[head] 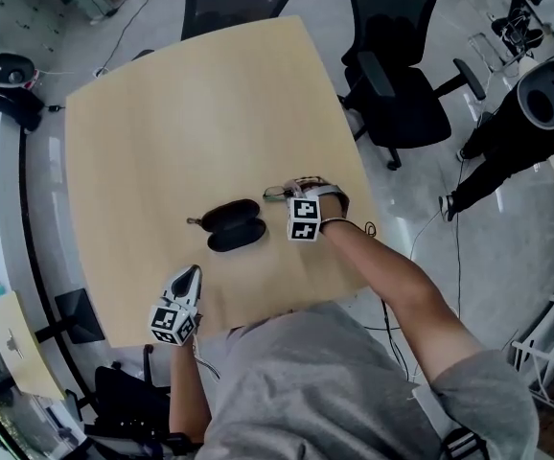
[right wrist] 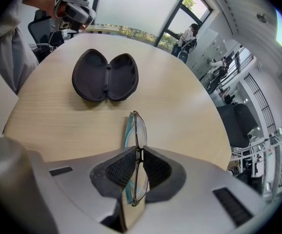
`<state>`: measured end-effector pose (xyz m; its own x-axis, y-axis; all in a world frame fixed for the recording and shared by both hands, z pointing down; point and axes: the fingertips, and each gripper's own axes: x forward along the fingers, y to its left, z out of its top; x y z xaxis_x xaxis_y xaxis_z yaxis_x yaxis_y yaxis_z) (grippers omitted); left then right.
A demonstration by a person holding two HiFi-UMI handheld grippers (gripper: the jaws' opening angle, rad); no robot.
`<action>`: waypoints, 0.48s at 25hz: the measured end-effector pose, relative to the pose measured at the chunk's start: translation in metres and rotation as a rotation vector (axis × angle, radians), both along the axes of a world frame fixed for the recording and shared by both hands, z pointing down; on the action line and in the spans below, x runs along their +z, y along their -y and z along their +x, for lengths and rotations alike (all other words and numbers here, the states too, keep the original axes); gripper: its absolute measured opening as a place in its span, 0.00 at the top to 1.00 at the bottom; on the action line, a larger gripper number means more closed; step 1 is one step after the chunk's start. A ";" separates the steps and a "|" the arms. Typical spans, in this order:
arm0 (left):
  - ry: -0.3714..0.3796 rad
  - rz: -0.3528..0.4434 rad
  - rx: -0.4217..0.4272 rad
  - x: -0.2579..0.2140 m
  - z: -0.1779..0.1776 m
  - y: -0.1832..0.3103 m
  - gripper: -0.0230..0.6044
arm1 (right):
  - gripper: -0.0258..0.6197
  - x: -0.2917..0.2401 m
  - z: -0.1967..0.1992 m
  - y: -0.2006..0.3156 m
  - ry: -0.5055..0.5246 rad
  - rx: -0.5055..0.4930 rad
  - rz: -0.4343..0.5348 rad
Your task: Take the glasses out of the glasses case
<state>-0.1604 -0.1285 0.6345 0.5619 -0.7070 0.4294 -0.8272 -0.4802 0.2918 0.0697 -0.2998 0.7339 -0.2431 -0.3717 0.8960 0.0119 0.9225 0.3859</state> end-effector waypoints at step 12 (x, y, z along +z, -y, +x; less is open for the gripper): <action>0.035 0.022 -0.055 -0.026 0.014 -0.041 0.95 | 0.89 0.001 0.018 -0.011 -0.037 -0.036 0.001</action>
<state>-0.1469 -0.0873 0.6080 0.5071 -0.7457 0.4321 -0.8619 -0.4400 0.2523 0.0872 -0.2886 0.7346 -0.2228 -0.3641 0.9043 0.0595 0.9208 0.3854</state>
